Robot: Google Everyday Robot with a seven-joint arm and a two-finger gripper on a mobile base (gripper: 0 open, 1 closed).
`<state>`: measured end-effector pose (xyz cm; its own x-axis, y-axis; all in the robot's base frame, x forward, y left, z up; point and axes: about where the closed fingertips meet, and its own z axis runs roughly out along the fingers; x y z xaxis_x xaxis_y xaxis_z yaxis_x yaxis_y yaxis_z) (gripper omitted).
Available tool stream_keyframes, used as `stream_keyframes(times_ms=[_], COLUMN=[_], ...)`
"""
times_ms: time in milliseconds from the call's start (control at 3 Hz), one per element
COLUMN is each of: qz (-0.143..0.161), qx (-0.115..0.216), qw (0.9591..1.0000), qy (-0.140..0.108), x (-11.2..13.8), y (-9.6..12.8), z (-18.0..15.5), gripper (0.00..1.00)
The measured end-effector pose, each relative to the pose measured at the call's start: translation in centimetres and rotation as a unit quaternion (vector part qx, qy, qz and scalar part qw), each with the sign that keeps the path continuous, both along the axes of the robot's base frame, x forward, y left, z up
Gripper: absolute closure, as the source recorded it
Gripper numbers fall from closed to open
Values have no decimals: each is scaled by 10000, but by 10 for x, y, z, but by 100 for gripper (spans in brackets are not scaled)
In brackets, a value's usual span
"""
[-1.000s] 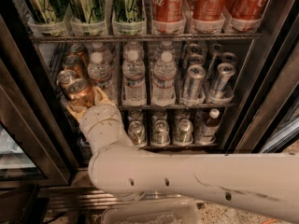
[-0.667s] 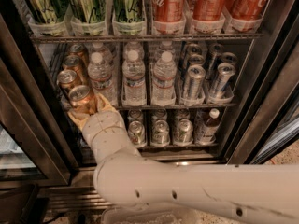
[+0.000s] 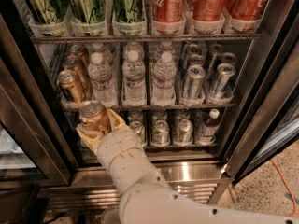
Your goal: Pick orange can from middle shelf of fridge
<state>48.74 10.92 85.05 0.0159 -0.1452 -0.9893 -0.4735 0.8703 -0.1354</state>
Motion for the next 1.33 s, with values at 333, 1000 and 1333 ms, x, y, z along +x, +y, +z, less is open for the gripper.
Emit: stream_keyframes(times_ms=[333, 1000, 1333], qz=[205, 730, 731], qx=[302, 397, 397], qw=[9993, 9964, 9964], qy=[-26, 161, 161], x=[-2, -16, -16], y=[-26, -30, -30], z=[17, 21, 21], gripper=[100, 100, 100])
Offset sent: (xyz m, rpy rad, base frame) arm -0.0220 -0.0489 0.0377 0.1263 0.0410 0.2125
